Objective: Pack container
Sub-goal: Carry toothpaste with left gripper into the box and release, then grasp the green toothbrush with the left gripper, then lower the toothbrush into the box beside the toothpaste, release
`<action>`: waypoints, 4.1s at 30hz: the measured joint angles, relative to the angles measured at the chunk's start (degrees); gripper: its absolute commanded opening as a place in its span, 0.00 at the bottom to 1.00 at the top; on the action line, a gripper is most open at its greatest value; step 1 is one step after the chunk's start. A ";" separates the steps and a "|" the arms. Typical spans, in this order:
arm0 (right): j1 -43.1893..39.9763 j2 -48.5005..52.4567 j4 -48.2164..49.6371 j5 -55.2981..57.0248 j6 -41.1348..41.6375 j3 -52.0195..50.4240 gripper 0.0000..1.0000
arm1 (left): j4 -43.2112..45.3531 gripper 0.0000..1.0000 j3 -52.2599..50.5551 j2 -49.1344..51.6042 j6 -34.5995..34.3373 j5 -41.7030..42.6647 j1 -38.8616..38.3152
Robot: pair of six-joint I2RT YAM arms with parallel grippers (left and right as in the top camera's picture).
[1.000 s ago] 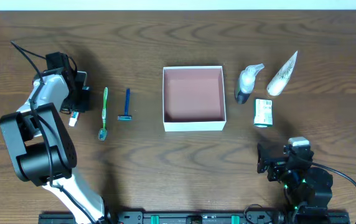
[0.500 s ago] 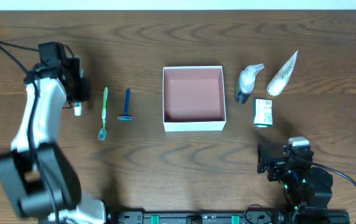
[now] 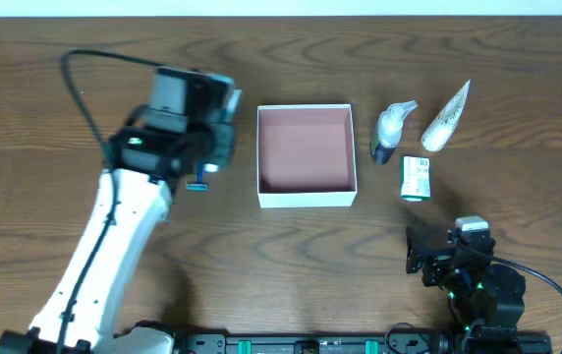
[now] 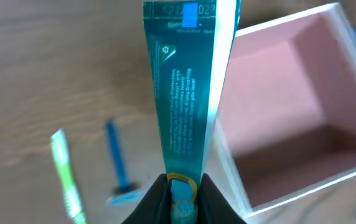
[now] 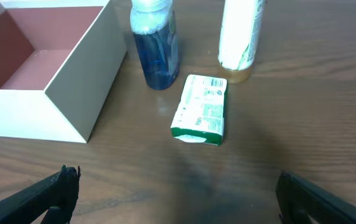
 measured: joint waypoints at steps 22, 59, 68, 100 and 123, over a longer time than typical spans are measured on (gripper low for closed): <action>0.00 0.00 0.00 0.00 0.00 0.00 0.99 | 8.76 0.45 -0.37 21.20 -15.28 -0.39 -8.31; 0.00 0.00 0.00 0.00 0.00 0.00 0.99 | -9.27 0.89 -2.91 19.69 -2.19 -13.64 19.08; 0.00 0.00 0.00 0.00 0.00 0.00 0.99 | -0.70 0.69 -3.17 25.94 2.25 -9.20 20.00; 0.00 0.00 0.00 0.00 0.00 0.00 0.99 | -11.37 0.06 -0.17 16.85 -0.11 -3.37 19.26; 0.00 0.00 0.00 0.00 0.00 0.00 0.99 | 8.41 0.06 1.92 12.85 -13.11 3.82 -12.48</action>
